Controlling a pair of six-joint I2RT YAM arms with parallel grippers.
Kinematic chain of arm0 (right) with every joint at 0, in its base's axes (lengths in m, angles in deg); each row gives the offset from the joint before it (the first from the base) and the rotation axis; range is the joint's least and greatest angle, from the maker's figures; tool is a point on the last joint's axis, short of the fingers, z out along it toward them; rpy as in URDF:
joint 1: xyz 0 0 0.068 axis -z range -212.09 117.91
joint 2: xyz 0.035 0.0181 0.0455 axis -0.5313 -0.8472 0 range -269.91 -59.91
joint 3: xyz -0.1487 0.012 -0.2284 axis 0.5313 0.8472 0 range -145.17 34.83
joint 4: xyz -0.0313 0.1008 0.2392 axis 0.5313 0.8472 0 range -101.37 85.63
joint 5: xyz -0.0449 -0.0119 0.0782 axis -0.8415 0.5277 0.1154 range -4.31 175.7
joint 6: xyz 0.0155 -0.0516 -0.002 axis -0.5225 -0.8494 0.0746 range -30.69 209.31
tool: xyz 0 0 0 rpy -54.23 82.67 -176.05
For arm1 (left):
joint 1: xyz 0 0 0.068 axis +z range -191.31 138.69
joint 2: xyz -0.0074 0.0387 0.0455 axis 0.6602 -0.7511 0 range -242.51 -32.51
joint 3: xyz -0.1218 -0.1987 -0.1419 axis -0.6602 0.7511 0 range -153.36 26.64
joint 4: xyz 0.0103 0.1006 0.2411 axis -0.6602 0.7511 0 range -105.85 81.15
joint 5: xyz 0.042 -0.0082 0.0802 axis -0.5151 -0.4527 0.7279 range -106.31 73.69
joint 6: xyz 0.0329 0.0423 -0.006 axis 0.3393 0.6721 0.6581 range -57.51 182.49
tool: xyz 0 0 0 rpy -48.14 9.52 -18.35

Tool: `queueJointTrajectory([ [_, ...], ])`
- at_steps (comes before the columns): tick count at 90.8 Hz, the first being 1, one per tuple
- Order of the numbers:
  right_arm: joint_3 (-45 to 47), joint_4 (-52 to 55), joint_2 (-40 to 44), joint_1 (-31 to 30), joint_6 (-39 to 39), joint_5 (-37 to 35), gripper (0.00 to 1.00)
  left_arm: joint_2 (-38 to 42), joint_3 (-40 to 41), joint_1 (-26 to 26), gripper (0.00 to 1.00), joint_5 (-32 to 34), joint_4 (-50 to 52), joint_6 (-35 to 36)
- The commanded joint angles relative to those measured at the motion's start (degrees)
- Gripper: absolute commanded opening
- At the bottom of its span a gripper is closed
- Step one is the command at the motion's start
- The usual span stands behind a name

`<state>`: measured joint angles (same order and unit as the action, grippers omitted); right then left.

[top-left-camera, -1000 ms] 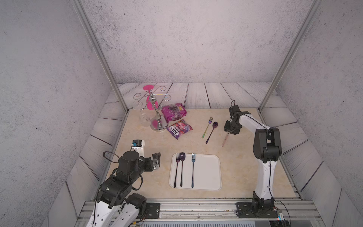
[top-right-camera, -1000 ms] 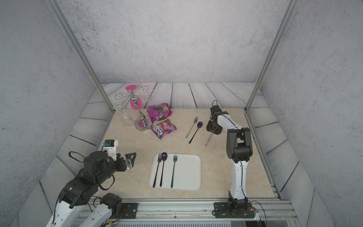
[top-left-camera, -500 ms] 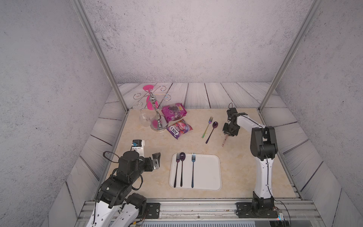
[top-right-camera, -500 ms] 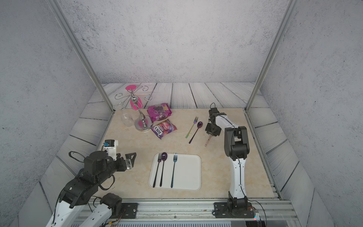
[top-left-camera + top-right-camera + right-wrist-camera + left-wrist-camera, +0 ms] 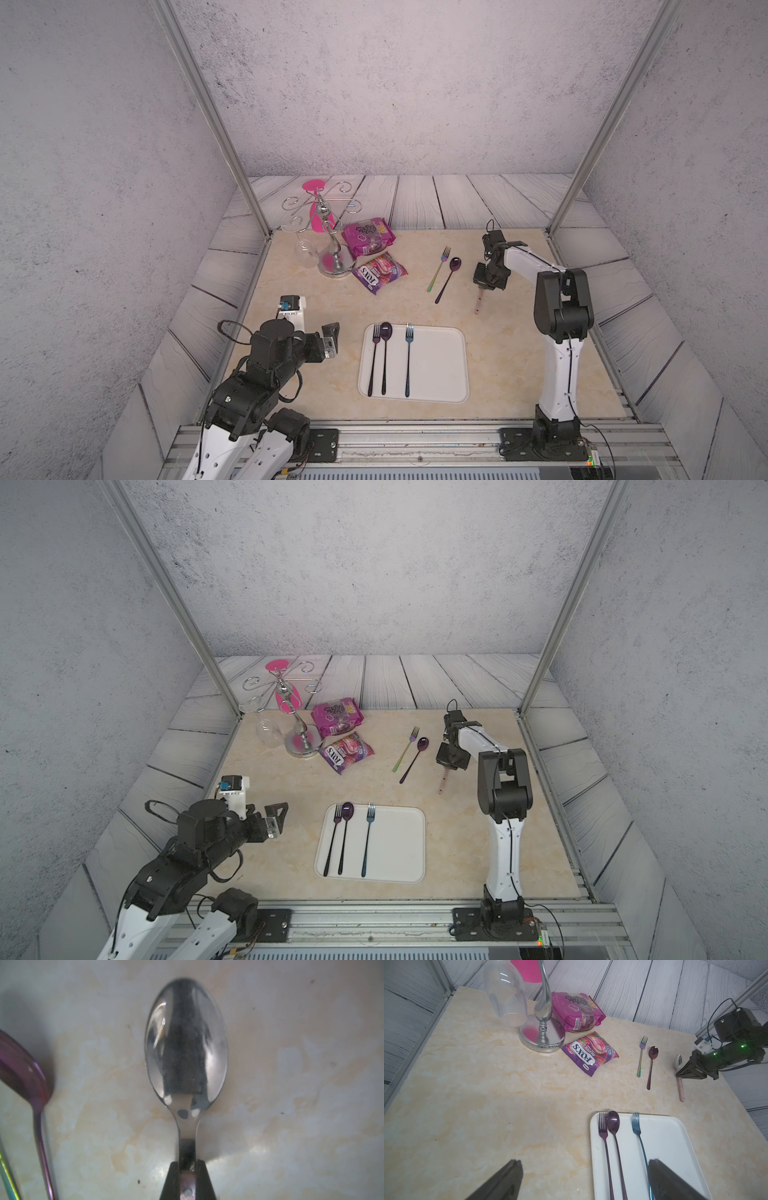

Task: Set the spoon and fork side by side
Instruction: Pick up the spoon from the center of the board, then place the spoon on the tray.

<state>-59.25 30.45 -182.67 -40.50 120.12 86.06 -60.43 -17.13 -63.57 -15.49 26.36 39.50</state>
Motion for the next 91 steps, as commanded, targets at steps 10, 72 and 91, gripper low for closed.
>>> queueJointTrajectory([
  [10, 10.8, -1.7, 16.5, -0.5, -1.1, 3.0, 0.00, 1.2, 0.3, 0.1, 1.00, 0.5, -0.6, 0.1],
  [72, 45.2, -14.0, 42.4, -38.9, 24.4, 7.7, 0.00, 2.2, 0.4, 0.2, 1.00, 0.6, -0.9, -0.1],
  [91, 44.4, -19.0, 37.3, -43.6, 29.6, 7.0, 0.00, 2.8, 0.5, 0.2, 1.00, 0.5, -0.7, -0.2],
])
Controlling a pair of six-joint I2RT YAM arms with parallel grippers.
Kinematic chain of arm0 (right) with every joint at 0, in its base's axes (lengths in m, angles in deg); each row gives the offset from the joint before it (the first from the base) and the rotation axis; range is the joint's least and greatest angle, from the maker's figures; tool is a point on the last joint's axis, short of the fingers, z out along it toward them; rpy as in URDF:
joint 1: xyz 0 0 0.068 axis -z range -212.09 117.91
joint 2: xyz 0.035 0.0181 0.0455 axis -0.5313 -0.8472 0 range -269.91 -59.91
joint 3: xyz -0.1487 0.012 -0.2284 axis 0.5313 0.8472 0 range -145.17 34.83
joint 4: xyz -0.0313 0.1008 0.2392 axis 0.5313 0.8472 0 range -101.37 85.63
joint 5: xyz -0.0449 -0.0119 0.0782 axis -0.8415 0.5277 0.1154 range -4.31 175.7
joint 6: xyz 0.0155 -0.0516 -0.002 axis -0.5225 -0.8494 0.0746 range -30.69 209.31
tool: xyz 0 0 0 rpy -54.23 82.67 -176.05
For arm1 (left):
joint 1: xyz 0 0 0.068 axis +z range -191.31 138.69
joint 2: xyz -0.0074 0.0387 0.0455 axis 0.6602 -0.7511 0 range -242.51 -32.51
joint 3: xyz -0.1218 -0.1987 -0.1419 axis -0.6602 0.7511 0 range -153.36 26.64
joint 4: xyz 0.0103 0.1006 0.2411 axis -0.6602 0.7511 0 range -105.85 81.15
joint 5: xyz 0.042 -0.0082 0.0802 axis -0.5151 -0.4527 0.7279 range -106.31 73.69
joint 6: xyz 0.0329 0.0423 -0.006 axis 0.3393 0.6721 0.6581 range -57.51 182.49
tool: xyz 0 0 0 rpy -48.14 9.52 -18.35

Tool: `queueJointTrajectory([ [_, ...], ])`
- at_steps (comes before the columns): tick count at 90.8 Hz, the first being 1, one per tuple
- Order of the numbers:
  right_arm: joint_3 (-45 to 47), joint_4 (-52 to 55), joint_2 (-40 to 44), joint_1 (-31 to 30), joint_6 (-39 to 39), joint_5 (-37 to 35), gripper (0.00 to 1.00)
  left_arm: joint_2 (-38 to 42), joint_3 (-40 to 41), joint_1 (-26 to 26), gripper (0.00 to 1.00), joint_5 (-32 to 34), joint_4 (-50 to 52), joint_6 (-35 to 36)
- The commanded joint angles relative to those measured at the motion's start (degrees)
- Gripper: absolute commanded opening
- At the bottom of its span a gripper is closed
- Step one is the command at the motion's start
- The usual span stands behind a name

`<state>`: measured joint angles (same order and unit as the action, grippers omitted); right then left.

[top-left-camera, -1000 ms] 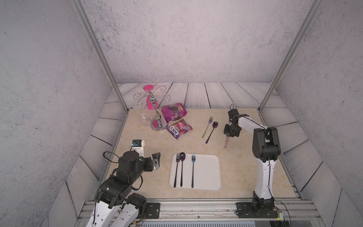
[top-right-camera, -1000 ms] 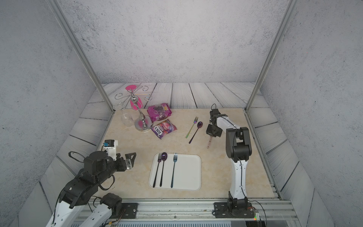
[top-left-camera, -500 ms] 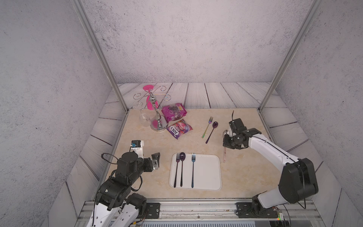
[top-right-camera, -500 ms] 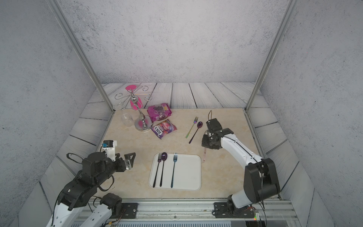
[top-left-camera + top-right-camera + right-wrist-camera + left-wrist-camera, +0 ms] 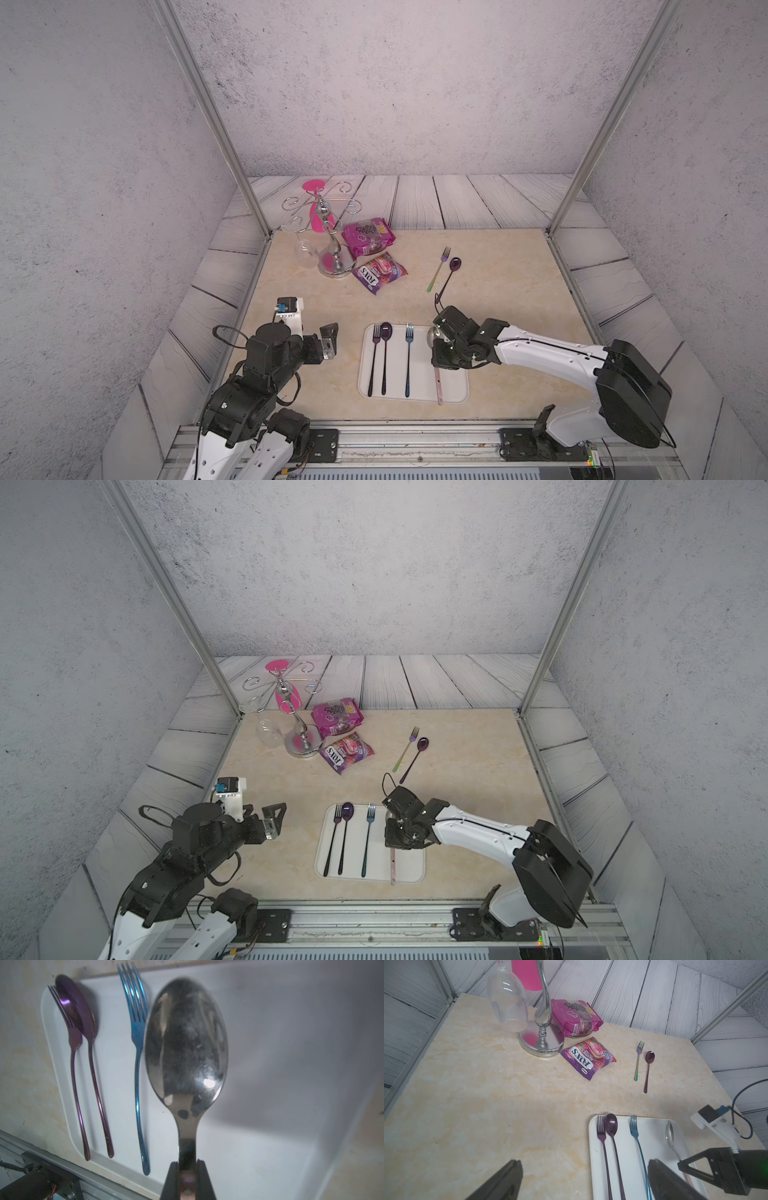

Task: Set the spoon and fork side by side
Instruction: Place the spoon on the tray.

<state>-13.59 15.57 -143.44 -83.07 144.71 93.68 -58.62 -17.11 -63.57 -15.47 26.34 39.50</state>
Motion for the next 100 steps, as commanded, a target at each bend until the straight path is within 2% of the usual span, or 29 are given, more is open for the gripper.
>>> queueJointTrajectory([
  [1, -1.2, -4.2, -2.0, -1.1, 5.2, -0.8, 0.00, 1.0, 0.5, 0.2, 1.00, 0.5, -0.6, -0.3],
  [27, -3.3, -4.3, -6.5, -1.5, 5.2, -1.4, 0.00, 1.0, 0.4, 0.2, 1.00, 0.0, -0.8, -0.1],
  [52, -7.0, 0.3, -8.5, -1.4, 3.6, -5.6, 0.01, 1.2, 0.4, 0.2, 1.00, 0.1, -0.7, -0.1],
  [100, -7.8, -1.7, -12.5, -1.4, 4.3, -5.4, 0.02, 1.3, 0.5, 0.2, 1.00, 0.0, -0.7, 0.0],
])
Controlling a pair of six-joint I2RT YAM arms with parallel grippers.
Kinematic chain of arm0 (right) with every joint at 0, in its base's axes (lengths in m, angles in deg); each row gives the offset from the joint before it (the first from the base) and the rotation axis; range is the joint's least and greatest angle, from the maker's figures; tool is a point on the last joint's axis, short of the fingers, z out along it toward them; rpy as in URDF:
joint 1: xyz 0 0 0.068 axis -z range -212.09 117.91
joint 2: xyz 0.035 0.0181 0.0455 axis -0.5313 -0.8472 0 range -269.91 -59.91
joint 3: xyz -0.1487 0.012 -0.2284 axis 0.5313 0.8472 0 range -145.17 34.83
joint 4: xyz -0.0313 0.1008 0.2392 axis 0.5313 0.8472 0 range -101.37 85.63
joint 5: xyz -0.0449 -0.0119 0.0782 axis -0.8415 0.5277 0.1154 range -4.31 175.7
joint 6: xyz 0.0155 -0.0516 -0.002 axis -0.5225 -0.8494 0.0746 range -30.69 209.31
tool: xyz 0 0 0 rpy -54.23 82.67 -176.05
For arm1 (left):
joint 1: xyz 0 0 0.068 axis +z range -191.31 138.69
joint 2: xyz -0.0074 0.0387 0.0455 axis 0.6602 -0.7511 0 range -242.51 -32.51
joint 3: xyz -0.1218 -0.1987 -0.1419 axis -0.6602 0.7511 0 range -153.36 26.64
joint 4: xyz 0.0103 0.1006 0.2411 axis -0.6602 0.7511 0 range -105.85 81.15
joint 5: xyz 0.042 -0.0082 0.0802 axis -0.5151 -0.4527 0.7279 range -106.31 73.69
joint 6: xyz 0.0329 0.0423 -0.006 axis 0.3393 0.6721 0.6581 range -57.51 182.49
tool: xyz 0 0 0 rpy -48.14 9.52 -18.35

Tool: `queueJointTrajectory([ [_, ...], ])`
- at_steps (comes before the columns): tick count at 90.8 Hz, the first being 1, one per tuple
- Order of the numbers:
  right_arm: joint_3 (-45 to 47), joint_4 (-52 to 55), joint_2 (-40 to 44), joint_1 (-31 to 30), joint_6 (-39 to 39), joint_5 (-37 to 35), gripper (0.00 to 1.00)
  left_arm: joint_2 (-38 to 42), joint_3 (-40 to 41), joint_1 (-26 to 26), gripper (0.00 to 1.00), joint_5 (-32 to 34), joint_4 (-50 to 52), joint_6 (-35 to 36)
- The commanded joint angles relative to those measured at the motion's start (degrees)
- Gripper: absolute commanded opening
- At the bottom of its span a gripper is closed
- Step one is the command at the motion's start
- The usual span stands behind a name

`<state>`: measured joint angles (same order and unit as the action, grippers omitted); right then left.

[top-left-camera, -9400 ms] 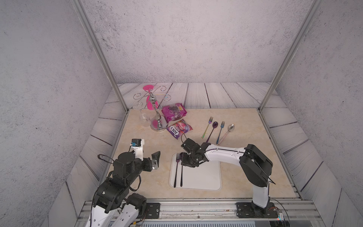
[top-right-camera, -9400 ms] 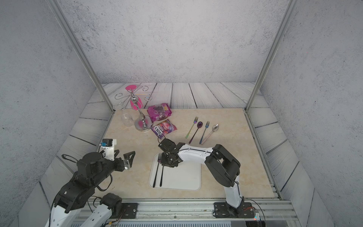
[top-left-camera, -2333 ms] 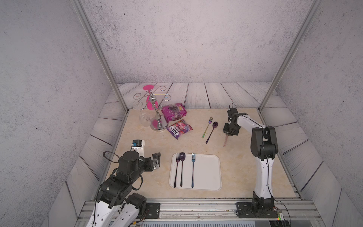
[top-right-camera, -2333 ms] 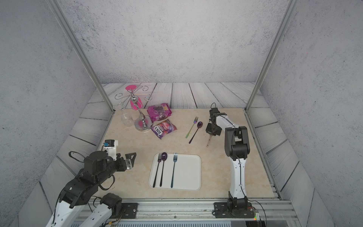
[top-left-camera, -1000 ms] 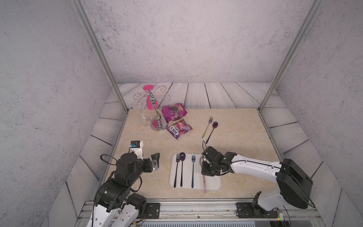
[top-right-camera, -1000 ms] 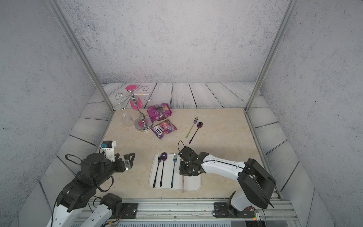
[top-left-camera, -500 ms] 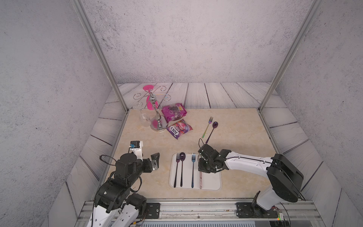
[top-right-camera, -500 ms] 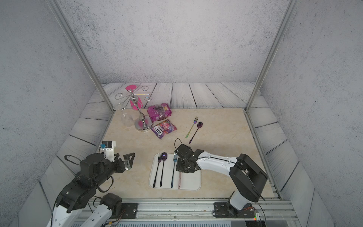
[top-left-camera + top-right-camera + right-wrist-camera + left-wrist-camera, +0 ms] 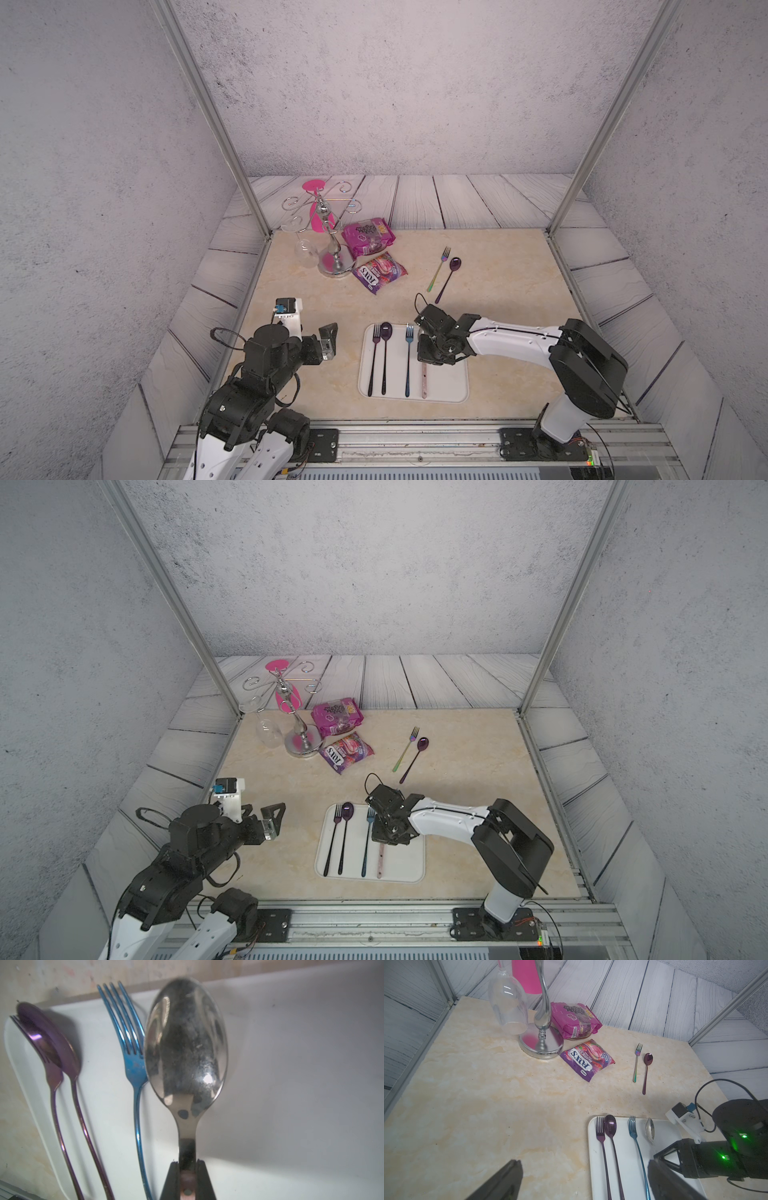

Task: Set the spoon and fork side by side
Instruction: Place the spoon on the tray.

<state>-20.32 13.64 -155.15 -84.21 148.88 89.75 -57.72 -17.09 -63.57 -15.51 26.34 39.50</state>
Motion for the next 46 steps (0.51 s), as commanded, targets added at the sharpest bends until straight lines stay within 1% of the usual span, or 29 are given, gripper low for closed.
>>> queueJointTrajectory([
  [1, -1.1, 0.2, -0.8, -0.3, 0.2, -1.4, 0.02, 0.4, 0.5, 0.2, 1.00, 0.0, -0.7, 0.0],
  [46, -1.9, 0.2, -2.4, -0.3, 2.0, -2.7, 0.04, 0.4, 0.5, 0.2, 1.00, -0.2, -0.7, -0.1],
])
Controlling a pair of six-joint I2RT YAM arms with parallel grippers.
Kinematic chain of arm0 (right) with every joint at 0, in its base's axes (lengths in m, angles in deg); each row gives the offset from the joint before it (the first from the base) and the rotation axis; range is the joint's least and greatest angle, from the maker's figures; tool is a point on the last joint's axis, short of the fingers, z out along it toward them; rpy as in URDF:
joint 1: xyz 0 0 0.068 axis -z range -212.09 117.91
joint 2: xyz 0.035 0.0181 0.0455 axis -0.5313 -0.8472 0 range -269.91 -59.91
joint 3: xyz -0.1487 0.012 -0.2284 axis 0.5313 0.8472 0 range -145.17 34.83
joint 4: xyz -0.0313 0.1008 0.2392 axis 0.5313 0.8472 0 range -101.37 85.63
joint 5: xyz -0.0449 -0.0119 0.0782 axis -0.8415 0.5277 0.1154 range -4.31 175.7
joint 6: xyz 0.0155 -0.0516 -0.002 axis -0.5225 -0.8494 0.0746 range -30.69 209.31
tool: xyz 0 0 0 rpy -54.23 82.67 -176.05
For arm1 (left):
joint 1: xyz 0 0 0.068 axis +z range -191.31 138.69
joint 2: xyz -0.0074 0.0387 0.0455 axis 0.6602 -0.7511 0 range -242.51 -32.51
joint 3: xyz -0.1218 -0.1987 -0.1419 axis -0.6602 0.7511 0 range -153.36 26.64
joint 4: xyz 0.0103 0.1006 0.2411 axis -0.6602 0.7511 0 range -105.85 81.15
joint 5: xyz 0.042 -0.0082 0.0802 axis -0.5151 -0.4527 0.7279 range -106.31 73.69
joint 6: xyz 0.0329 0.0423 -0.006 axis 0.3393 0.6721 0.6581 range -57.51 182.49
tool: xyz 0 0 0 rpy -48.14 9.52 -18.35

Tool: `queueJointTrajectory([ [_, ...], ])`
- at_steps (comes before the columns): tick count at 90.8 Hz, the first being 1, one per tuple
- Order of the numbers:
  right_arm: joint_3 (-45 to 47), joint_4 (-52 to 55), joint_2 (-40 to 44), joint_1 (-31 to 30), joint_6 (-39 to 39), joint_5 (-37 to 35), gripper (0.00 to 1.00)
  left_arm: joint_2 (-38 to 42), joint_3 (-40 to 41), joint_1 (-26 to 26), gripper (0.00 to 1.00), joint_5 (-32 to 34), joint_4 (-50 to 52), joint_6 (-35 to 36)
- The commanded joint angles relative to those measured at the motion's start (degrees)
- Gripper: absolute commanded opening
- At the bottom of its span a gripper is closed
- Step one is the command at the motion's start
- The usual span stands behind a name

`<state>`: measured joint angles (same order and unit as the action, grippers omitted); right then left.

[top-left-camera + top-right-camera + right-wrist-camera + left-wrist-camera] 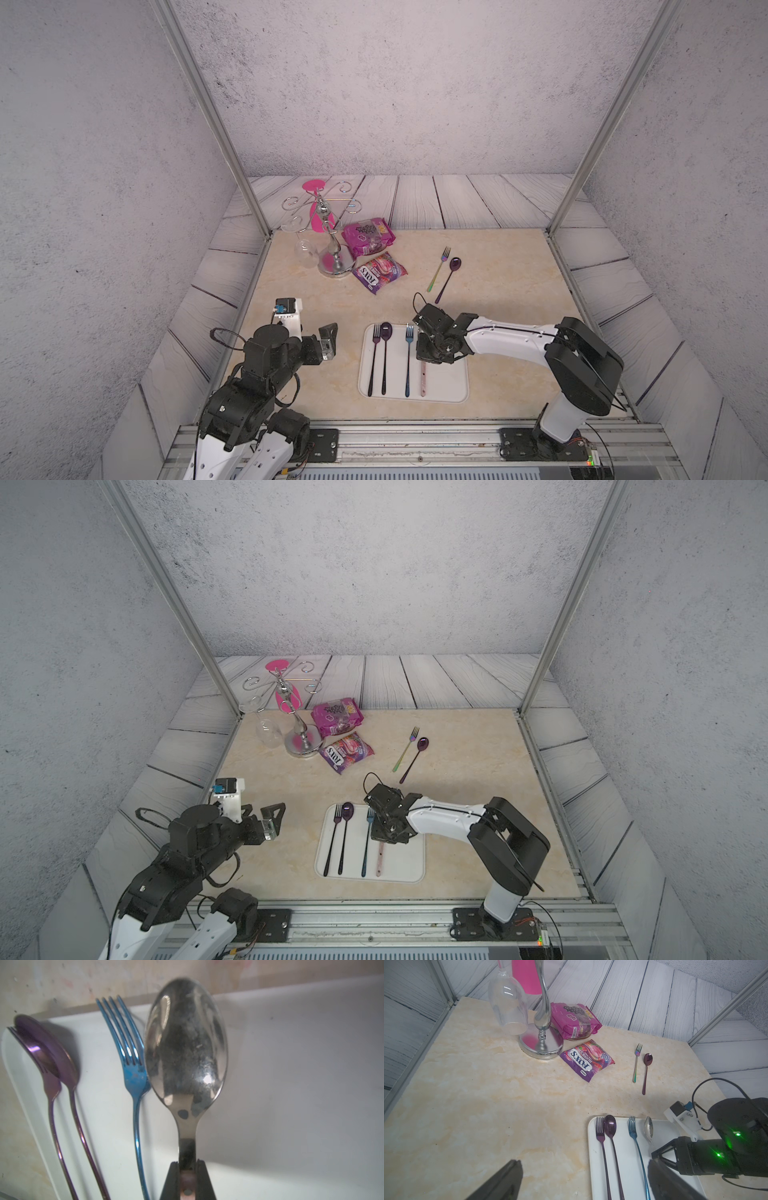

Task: Set the spoon and fork side by side
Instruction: Place the spoon on the tray.

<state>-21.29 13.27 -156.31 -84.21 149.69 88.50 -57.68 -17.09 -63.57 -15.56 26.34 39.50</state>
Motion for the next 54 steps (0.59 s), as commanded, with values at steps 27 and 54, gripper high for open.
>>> queueJointTrajectory([
  [27, 0.1, -0.3, -2.1, -0.3, 1.5, -1.3, 0.07, 0.3, 0.6, 0.2, 1.00, -0.4, -0.8, -0.1],
  [54, 0.0, -0.3, -3.2, -0.3, 1.3, -1.5, 0.12, 0.2, 0.6, 0.1, 1.00, -0.4, -0.7, -0.1],
])
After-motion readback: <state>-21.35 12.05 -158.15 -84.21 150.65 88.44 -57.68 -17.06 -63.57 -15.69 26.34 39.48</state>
